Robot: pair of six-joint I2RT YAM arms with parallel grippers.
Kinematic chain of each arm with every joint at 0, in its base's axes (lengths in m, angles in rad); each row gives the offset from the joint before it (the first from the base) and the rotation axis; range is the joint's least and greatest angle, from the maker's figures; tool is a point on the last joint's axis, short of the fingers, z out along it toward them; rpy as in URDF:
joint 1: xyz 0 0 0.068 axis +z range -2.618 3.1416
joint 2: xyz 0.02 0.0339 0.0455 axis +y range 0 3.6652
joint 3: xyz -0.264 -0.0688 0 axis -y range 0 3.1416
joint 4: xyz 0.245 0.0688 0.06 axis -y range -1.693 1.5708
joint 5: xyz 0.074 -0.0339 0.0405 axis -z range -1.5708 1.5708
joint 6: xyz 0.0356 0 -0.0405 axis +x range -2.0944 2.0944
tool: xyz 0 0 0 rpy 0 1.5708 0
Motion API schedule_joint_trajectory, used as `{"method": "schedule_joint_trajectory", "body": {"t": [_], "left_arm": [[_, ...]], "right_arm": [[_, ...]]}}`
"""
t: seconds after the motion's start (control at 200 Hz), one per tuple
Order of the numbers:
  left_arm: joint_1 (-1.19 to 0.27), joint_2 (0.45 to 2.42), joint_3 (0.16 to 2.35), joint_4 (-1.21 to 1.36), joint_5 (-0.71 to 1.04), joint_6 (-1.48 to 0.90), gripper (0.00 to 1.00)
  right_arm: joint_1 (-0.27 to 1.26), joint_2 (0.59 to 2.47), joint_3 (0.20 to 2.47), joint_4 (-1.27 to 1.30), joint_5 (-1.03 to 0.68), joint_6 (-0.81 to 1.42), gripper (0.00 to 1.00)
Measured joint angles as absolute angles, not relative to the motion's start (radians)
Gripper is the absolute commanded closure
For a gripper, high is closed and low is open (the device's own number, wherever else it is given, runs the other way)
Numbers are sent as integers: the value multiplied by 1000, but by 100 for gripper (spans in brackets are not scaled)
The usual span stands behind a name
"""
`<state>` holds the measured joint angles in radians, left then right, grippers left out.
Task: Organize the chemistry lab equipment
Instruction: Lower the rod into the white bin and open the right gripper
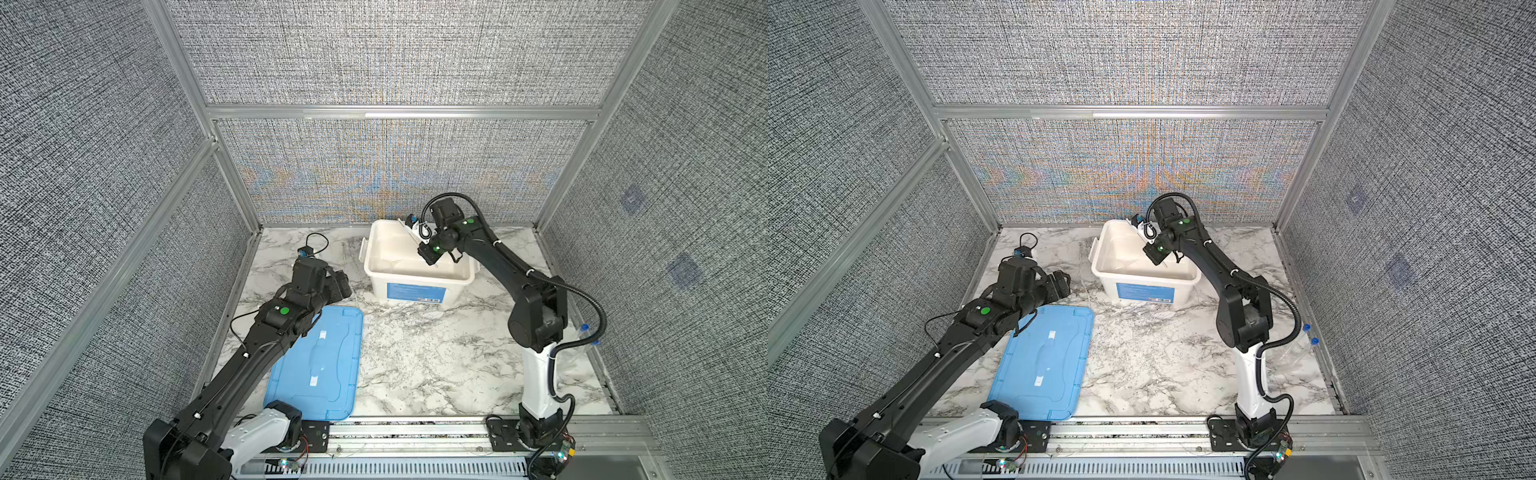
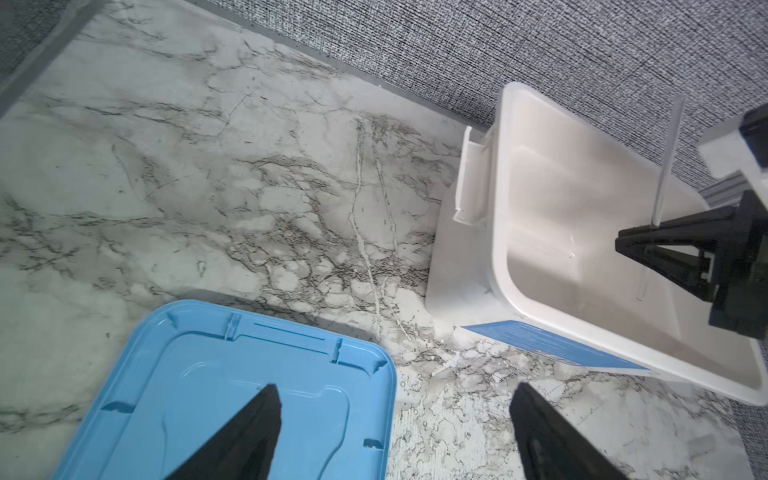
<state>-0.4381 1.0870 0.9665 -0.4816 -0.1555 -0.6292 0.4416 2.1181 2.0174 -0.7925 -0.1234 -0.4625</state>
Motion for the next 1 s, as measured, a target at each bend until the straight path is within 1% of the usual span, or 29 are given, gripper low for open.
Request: {"method": "schedule_joint_trajectory", "body": {"t": [0.165, 0.295, 0.41, 0.595, 0.815, 1.0], "left_arm": [[-416, 1093, 961, -495, -158, -637, 12], [-400, 1094, 948, -506, -157, -668, 10], [-359, 1076, 912, -520, -155, -723, 9], [-278, 1056, 870, -541, -100, -790, 9], [-204, 1044, 851, -558, -51, -822, 9], [-184, 1034, 839, -587, -30, -831, 9]], "right_arm": [[451, 2186, 2065, -791, -18, -588, 100], [453, 2223, 2070, -757, 74, -684, 100], [453, 2253, 2068, -701, 149, -761, 100], [459, 2305, 2061, -635, 258, -891, 100], [471, 2356, 2044, -585, 299, -994, 100], [474, 2397, 2050, -561, 306, -1042, 100]]}}
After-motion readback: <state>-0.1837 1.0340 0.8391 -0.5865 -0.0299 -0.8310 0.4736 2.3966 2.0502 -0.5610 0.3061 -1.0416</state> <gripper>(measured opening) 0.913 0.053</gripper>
